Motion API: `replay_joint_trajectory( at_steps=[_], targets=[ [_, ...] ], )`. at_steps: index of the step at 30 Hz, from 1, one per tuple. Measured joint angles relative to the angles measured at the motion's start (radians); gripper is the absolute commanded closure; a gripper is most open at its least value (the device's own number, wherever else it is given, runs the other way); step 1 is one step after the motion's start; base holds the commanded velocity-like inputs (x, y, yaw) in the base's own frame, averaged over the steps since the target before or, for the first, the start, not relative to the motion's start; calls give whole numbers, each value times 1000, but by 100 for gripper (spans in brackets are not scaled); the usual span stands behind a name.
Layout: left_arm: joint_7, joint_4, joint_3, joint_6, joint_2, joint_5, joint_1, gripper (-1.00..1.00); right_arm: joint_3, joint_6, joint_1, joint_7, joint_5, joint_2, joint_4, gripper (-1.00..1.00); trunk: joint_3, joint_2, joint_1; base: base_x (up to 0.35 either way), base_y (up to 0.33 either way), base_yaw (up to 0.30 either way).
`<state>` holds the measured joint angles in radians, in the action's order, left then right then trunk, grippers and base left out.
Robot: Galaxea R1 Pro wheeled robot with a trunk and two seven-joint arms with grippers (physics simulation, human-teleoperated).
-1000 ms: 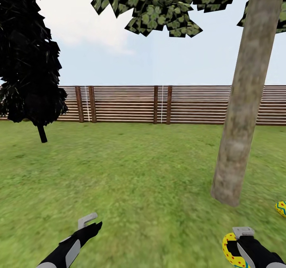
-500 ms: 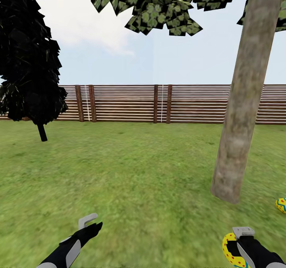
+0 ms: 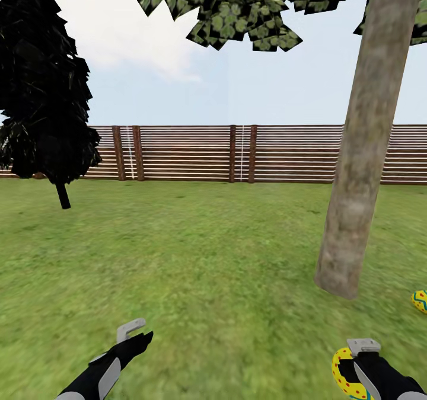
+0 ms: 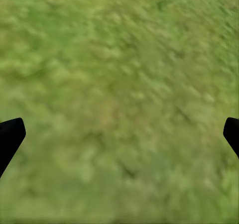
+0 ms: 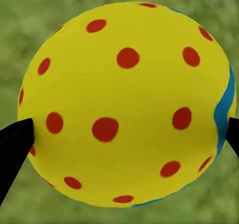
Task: Take the three Easter eggs out of the wicker basket on the lawn in the garden, then place them on the lawn next to a single tree (choose any tree) so that all three eggs are next to the same tree and none are left in the basket.
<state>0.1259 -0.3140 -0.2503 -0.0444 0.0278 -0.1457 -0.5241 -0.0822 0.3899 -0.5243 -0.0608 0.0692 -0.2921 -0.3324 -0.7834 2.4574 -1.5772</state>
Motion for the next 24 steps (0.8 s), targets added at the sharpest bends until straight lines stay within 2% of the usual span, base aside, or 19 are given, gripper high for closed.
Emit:
replay_joint_trajectory(
  at_steps=[6,24],
  targets=[
    [0,1,0,0,0,1,0,-100,0,0,0,0,0,0,0,100,-19,42,-23,0,0,0],
    [0,5,0,0,-1,1,0,-100,0,0,0,0,0,0,0,100,-88,46,-31,0,0,0]
  ],
)
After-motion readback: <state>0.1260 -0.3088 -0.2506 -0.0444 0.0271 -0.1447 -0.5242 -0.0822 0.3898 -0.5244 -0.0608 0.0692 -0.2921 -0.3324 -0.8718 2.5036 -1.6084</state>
